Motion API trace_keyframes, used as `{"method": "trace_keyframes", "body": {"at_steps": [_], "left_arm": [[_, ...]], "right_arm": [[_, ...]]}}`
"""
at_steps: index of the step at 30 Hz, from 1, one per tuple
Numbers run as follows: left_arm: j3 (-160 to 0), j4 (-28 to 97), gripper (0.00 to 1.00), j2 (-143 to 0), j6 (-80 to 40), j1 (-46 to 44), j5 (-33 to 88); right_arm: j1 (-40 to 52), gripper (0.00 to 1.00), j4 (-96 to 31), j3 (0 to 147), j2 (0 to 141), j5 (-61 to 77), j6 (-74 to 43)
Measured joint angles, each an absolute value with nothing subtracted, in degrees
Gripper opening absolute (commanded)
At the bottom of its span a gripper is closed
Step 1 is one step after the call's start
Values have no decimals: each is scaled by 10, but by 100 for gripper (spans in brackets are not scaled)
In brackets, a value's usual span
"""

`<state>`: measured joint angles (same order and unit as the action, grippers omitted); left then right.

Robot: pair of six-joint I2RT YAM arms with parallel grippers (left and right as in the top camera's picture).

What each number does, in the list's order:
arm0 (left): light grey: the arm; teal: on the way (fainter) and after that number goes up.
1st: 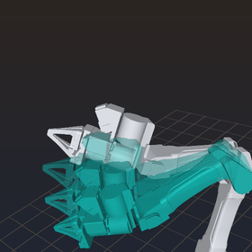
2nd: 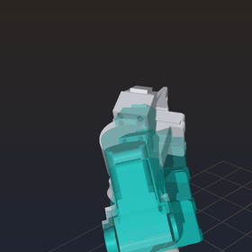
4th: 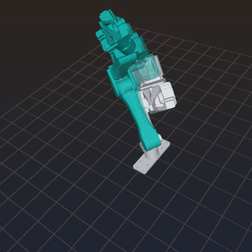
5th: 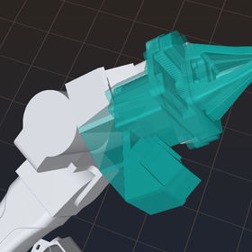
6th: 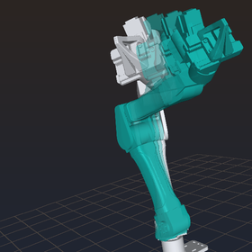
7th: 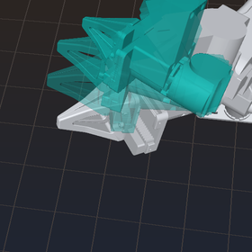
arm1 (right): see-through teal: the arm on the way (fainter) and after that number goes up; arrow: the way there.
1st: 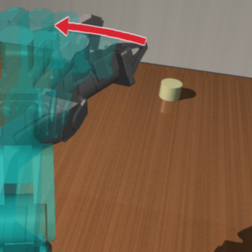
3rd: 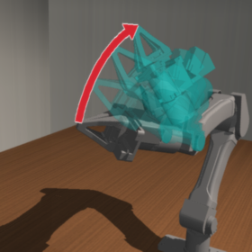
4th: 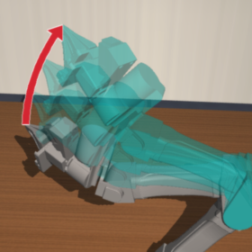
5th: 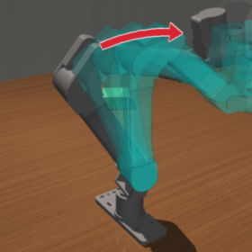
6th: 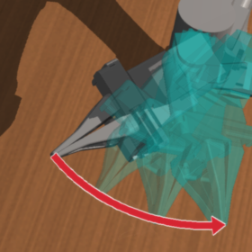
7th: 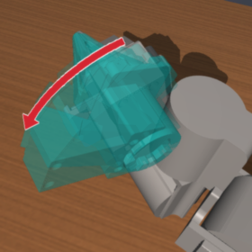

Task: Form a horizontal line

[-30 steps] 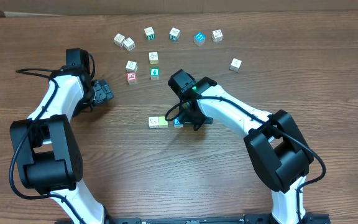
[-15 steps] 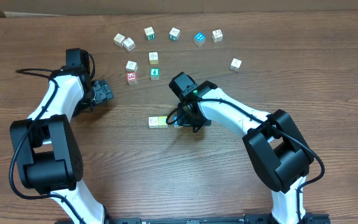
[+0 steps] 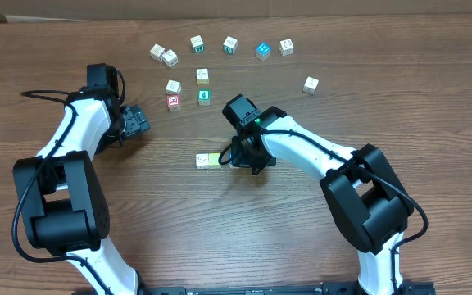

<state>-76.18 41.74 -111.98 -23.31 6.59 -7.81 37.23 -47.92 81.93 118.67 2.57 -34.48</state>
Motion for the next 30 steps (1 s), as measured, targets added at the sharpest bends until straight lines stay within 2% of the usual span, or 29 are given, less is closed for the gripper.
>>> {"method": "trace_keyframes", "body": {"at_steps": [30], "left_arm": [[-762,417,99,-1120,-233,66,-78]], "right_arm": [[372,4,-441,819,1187,62,-345]]}}
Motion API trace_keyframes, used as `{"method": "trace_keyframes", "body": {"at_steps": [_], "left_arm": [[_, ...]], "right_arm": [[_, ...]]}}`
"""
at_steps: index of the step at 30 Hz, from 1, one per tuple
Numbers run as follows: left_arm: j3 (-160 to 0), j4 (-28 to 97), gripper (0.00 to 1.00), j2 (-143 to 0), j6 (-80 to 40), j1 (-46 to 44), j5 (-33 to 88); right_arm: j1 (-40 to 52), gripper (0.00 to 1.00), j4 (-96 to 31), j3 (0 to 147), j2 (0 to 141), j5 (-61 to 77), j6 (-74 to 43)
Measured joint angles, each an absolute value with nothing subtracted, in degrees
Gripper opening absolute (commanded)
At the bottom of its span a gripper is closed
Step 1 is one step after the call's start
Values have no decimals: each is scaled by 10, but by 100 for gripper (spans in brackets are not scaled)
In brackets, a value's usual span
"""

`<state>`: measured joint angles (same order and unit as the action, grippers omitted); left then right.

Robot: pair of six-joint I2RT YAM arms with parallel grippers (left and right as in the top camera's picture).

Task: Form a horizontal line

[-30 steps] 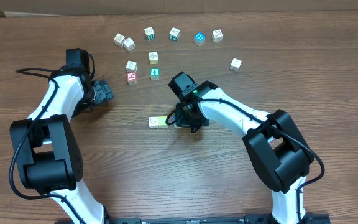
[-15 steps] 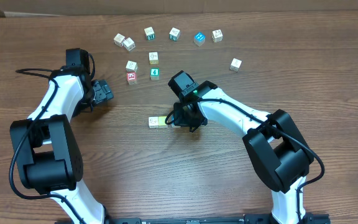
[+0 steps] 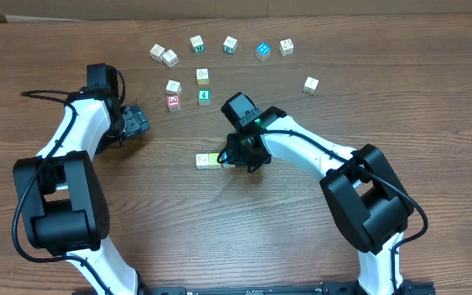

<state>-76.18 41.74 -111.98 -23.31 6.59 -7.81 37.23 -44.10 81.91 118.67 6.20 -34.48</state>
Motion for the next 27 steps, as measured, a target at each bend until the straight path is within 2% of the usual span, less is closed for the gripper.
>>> {"method": "trace_keyframes", "body": {"at_steps": [27], "left_arm": [[-762,417,99,-1120,-233,66,-78]], "right_arm": [[372,4,-435,819,1187,73,-358]]}}
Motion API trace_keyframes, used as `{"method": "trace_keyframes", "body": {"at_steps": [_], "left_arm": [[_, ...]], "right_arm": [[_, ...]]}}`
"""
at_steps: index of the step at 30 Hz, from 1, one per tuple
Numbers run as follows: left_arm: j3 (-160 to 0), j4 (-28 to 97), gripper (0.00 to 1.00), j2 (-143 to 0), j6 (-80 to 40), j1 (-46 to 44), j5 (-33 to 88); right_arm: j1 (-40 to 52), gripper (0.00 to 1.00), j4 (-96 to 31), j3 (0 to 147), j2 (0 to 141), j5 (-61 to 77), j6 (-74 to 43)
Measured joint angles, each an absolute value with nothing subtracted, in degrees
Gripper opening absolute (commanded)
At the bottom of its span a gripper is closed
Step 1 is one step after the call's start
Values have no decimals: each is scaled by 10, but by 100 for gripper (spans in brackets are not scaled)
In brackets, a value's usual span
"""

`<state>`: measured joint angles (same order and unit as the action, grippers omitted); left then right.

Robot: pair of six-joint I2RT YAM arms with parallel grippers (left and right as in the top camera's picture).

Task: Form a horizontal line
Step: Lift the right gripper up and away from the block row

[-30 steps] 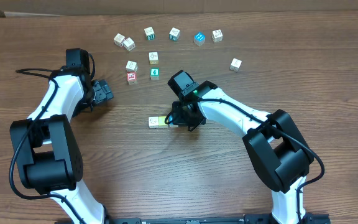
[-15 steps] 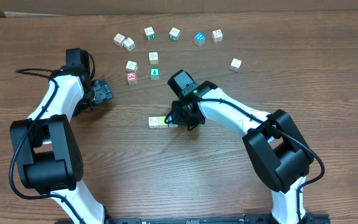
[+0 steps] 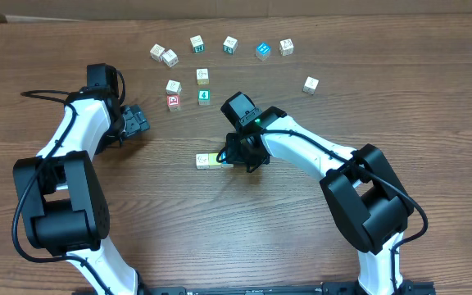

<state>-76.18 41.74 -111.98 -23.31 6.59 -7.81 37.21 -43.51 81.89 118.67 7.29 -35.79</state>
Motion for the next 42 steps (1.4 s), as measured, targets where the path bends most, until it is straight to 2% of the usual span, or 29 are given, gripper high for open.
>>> {"method": "trace_keyframes", "body": {"at_steps": [20,23,35,42], "left_arm": [[-762,417,100,-1120,-233,66,-78],[-762,417,100,-1120,-233,66,-78],[-762,417,99,-1120,-233,66,-78],[-762,417,100,-1120,-233,66,-78]], "right_arm": [[372,5,-435,819,1187,73,-358],[372,9,-435,819,1187,73,-358],[372,9,-434,819,1187,73,-357],[372,4,-458,819,1187,50,-364]]}}
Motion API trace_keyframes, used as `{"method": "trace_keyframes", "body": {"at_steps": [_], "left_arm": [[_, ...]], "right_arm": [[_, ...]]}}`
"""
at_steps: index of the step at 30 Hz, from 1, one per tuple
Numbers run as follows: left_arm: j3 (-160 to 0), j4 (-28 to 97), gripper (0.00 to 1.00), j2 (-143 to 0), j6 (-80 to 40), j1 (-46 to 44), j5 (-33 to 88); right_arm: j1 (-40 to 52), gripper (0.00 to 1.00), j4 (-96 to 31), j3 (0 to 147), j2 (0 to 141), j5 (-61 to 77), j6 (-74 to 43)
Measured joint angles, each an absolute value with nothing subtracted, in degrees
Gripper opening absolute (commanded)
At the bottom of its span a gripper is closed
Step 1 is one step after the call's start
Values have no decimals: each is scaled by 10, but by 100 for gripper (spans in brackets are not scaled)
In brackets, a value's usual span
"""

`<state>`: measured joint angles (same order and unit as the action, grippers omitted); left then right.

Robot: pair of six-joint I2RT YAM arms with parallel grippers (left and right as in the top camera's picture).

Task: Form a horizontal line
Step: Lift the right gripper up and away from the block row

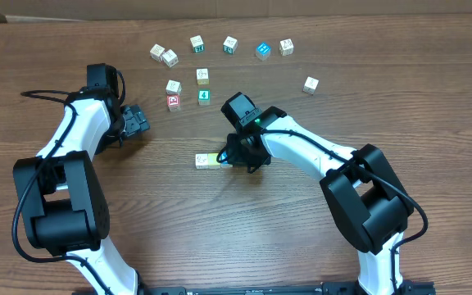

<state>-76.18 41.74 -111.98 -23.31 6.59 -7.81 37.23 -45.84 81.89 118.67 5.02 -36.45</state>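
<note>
A white block (pixel 202 161) lies mid-table with a yellow-green block (pixel 214 160) touching its right side. My right gripper (pixel 226 158) sits right against the yellow-green block, and its fingertips are hidden under the wrist, so their state does not show. My left gripper (pixel 140 120) rests on the table at the left, away from every block, with nothing in it. Several more small blocks are scattered at the back, among them a red one (pixel 173 102), a green one (pixel 204 97) and a blue one (pixel 262 51).
White blocks form a loose arc along the back edge, from one at the far left (pixel 156 52) to one at the right (pixel 310 84). The left arm (pixel 80 123) curves along the left side. The right arm (pixel 318 156) crosses the middle right.
At first my right gripper stood a little to the right of the yellow-green block. A second later it had shifted left, up against that block, and it has stayed there. The block pair and the left arm have not moved.
</note>
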Motion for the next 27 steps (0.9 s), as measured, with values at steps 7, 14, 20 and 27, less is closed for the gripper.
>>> {"method": "trace_keyframes", "body": {"at_steps": [7,14,20,27], "left_arm": [[-762,417,100,-1120,-233,66,-78],[-762,417,100,-1120,-233,66,-78],[-762,417,100,-1120,-233,66,-78],[-762,417,99,-1120,-233,66,-78]], "right_arm": [[366,4,-495,817,1187,-16,-380],[349,10,-501,817,1186,-63,-382],[345,11,-503,817,1186,-77,-384],[345,11,-505,817,1186,-79,-384]]}}
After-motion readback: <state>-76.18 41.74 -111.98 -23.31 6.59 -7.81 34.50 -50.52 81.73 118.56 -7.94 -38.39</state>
